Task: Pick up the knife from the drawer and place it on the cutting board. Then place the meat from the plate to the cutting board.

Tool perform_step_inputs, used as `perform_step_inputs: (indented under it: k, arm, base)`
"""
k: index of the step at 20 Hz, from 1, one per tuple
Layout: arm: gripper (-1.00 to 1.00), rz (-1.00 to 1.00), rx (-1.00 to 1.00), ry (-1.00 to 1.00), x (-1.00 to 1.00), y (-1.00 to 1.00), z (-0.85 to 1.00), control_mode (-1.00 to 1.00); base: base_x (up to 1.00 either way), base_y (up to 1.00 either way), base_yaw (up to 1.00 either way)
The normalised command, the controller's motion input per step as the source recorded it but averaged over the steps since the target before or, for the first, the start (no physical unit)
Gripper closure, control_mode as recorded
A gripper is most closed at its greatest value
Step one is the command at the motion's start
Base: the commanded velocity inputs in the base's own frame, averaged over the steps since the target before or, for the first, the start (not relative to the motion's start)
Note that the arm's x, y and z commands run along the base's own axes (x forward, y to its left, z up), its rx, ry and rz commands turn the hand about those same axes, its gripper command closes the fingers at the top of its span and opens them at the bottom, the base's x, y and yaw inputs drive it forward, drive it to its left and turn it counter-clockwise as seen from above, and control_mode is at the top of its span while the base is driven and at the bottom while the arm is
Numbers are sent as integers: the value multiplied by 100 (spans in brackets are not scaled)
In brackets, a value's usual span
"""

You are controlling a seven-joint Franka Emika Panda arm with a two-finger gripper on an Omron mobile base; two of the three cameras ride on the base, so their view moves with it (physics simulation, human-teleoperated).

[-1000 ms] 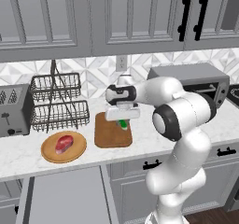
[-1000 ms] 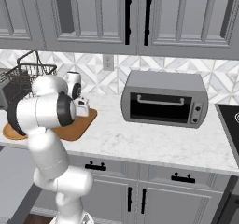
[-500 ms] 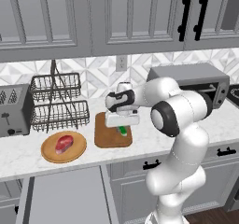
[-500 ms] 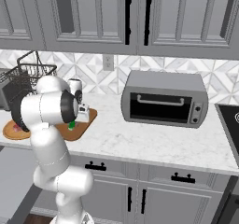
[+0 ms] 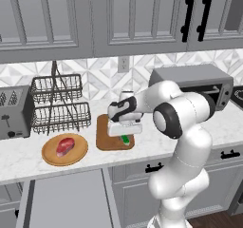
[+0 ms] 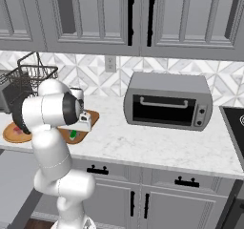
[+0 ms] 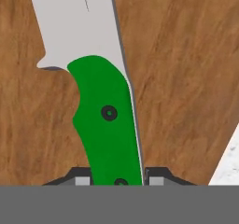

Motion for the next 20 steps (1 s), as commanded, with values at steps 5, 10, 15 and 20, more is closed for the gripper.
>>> perform_step_inputs:
  k: [5, 10, 15, 20]
  arm:
    - [-100, 0, 0, 0, 0, -2, 2, -100]
    - [-100, 0, -4, 0, 0, 0, 12, -100]
    - [-100, 0, -3, 0, -2, 0, 36, -100]
    - [-100, 0, 0, -9, -68, -1, 50, -100]
  base:
    - [0, 0, 0]
    - [0, 0, 0]
    - [0, 0, 0]
    - [0, 0, 0]
